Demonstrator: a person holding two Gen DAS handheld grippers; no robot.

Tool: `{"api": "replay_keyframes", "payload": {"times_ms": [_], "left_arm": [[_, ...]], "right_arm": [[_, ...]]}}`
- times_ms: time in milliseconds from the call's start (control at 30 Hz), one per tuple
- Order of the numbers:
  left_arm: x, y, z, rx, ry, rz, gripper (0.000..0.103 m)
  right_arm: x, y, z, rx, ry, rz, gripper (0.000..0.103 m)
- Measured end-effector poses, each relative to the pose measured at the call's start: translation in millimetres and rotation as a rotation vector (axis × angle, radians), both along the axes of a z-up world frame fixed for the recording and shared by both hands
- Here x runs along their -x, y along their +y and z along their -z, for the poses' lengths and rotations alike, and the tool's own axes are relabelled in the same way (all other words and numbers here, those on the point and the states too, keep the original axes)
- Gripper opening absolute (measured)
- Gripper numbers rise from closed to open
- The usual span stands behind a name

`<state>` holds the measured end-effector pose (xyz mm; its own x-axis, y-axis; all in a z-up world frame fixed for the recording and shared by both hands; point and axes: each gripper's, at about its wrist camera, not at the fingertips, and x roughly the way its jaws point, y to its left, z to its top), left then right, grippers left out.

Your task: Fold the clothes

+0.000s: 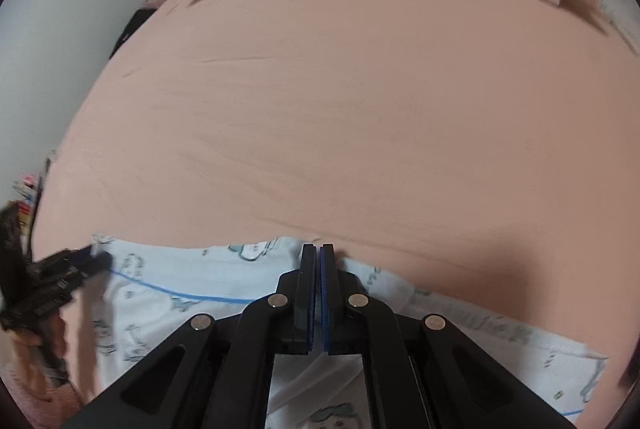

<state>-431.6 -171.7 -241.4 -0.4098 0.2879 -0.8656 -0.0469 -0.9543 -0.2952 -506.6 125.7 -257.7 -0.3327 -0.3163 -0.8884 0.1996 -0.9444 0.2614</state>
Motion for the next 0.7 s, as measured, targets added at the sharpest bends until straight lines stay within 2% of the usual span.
{"api": "replay_keyframes", "payload": {"times_ms": [67, 133, 233, 333, 367, 433, 500, 533, 633, 667, 700], "left_arm": [[0, -6, 0, -0.023, -0.017, -0.004, 0.027], [0, -12, 0, -0.046, -0.035, -0.007, 0.027], [0, -21, -1, -0.08, -0.061, -0.013, 0.029], [0, -31, -1, -0.115, -0.085, -0.021, 0.03], [1, -36, -1, -0.134, -0.082, -0.043, 0.03], [0, -46, -1, -0.145, -0.084, -0.066, 0.03], [-2, -49, 0, -0.141, -0.092, -0.056, 0.03], [-9, -46, 1, -0.139, -0.095, -0.052, 0.03], [-33, -46, 0, -0.125, -0.104, -0.039, 0.03], [-32, -45, -1, -0.117, -0.103, -0.038, 0.03], [-30, -45, -1, -0.11, -0.103, -0.038, 0.03]], "right_arm": [[1, -7, 3, -0.004, -0.005, -0.001, 0.0], [1, -25, 5, 0.034, -0.028, -0.008, 0.0], [-3, -19, -4, 0.138, -0.055, -0.022, 0.0], [-10, -27, -16, 0.154, -0.035, -0.043, 0.002], [-12, -28, -19, 0.146, -0.025, -0.048, 0.005], [-16, -28, -23, 0.139, -0.013, -0.053, 0.02], [-16, -27, -21, 0.136, -0.018, -0.051, 0.04], [-15, -27, -20, 0.136, -0.024, -0.048, 0.042], [-14, -26, -15, 0.136, -0.042, -0.041, 0.041], [-14, -26, -14, 0.136, -0.048, -0.038, 0.032], [-13, -26, -12, 0.136, -0.053, -0.035, 0.004]]}}
